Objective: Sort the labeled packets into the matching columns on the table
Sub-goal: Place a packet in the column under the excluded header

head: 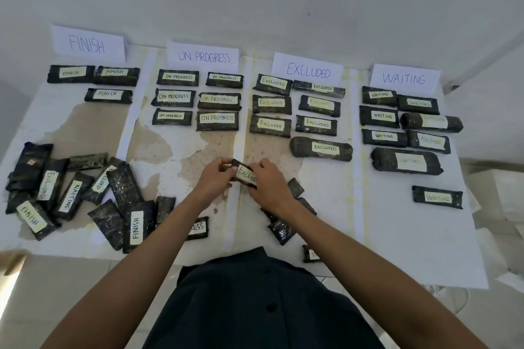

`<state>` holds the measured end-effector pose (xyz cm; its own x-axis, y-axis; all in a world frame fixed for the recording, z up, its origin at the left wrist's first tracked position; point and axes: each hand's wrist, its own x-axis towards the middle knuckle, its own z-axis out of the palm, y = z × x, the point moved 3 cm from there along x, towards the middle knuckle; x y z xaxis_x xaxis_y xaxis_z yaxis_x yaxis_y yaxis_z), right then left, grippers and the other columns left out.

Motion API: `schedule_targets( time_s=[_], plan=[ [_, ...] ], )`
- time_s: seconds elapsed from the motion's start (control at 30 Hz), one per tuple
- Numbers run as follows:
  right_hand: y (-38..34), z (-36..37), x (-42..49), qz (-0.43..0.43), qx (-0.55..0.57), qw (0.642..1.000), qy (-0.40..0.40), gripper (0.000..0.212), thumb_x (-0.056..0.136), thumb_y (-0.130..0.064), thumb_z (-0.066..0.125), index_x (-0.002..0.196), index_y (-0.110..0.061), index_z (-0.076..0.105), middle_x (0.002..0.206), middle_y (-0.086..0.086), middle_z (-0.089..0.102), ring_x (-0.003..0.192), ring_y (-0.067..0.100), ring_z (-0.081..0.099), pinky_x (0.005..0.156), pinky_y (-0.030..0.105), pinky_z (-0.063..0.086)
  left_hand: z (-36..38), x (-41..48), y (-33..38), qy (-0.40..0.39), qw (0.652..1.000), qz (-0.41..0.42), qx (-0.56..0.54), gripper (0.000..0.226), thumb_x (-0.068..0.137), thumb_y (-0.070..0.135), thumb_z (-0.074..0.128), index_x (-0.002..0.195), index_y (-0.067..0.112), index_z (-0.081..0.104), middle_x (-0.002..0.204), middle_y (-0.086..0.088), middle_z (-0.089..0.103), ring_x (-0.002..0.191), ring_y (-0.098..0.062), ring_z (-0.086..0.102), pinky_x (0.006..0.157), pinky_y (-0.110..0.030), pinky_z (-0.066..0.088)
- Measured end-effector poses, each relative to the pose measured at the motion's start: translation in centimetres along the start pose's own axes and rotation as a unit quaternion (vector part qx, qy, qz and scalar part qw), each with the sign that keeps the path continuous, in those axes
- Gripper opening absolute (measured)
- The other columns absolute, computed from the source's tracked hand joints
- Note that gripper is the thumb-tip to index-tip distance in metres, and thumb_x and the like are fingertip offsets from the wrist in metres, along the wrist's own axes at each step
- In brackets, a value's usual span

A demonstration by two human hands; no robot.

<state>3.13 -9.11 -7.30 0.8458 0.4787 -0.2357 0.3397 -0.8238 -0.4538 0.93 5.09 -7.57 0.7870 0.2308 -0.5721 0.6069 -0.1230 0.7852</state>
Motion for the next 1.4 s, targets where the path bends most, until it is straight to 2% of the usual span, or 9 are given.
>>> schedule_targets(
  time_s=[0.13,0.3,0.4,0.53,0.67,0.87,1.1,1.27,1.4],
  plan=[
    [2.0,-1.9,2.8,0.015,-0.051,0.998,0.016,0.043,0.082,-0.011,0.062,0.123,-0.011,0.052,0.119,0.008,0.052,0.106,0.027,0.043,0.088,0.036,0.039,-0.1,1.5,1.4,0.026,0.994,0.054,0.093,0.033,0.092,0.019,0.053,0.125,0.016,0.052,0.112,-0.002,0.06,0.097,-0.017,0.057,0.079,-0.028,0.046],
    [4.5,-3.4,6.1,0.041,-0.071,0.997,-0.013,0.048,0.081,-0.002,0.062,0.127,-0.011,0.052,0.125,0.009,0.051,0.115,0.031,0.04,0.093,0.04,0.039,0.4,3.9,2.6,0.018,0.973,0.108,0.204,0.043,0.091,0.014,0.053,0.133,0.012,0.046,0.133,-0.007,0.049,0.121,-0.022,0.047,0.101,-0.035,0.038],
    [5.5,-3.6,7.8,0.037,-0.065,0.997,-0.023,0.05,0.08,-0.002,0.064,0.128,-0.013,0.052,0.126,0.008,0.052,0.116,0.031,0.039,0.094,0.039,0.04,0.8,5.4,2.7,0.018,0.949,0.148,0.278,0.047,0.088,0.011,0.054,0.134,0.011,0.044,0.136,-0.011,0.044,0.128,-0.027,0.039,0.105,-0.036,0.032],
    [6.0,-2.9,9.2,0.019,-0.052,0.997,-0.062,0.05,0.081,-0.008,0.068,0.129,-0.012,0.052,0.124,0.009,0.052,0.117,0.032,0.04,0.097,0.041,0.041,1.3,6.6,2.3,0.044,0.904,0.195,0.379,0.052,0.084,0.012,0.056,0.134,0.009,0.044,0.136,-0.014,0.045,0.125,-0.032,0.04,0.104,-0.041,0.037],
    [6.2,-2.3,9.5,-0.007,-0.051,0.996,-0.076,0.051,0.08,-0.014,0.072,0.127,-0.01,0.053,0.122,0.012,0.049,0.115,0.031,0.04,0.096,0.041,0.04,1.5,6.7,1.7,0.062,0.866,0.227,0.442,0.055,0.084,0.026,0.051,0.135,0.009,0.043,0.141,-0.017,0.043,0.131,-0.035,0.037,0.103,-0.048,0.037],
    [6.3,-2.6,9.2,-0.027,-0.057,0.995,-0.078,0.056,0.078,-0.016,0.073,0.13,-0.011,0.051,0.123,0.013,0.046,0.113,0.031,0.04,0.096,0.042,0.039,1.7,6.7,1.1,0.047,0.866,0.216,0.449,0.061,0.084,0.039,0.034,0.136,0.01,0.043,0.144,-0.016,0.04,0.135,-0.034,0.033,0.106,-0.049,0.035],
    [4.4,-3.7,5.8,-0.088,-0.096,0.988,-0.081,0.061,0.077,-0.028,0.072,0.132,-0.017,0.049,0.128,0.008,0.044,0.117,0.028,0.037,0.1,0.042,0.035,1.5,4.7,0.7,0.041,0.872,0.238,0.426,0.055,0.083,0.027,0.045,0.136,0.011,0.042,0.143,-0.017,0.04,0.135,-0.035,0.032,0.107,-0.049,0.033],
    [3.5,-2.8,1.5,-0.142,-0.159,0.96,-0.181,0.048,0.083,-0.009,0.058,0.13,-0.021,0.051,0.13,0.004,0.047,0.115,0.025,0.038,0.094,0.034,0.032,1.5,2.4,-1.1,0.024,0.877,0.253,0.408,0.055,0.083,0.015,0.055,0.137,0.011,0.042,0.143,-0.015,0.04,0.132,-0.033,0.036,0.106,-0.048,0.036],
    [3.9,-1.9,-0.8,-0.174,-0.232,0.939,-0.182,0.048,0.083,0.002,0.051,0.127,-0.018,0.053,0.129,0.009,0.05,0.114,0.028,0.042,0.09,0.036,0.035,1.8,0.8,-3.2,0.007,0.875,0.248,0.416,0.055,0.084,0.014,0.056,0.138,0.011,0.042,0.145,-0.013,0.038,0.133,-0.032,0.035,0.106,-0.047,0.037]
  ],
)
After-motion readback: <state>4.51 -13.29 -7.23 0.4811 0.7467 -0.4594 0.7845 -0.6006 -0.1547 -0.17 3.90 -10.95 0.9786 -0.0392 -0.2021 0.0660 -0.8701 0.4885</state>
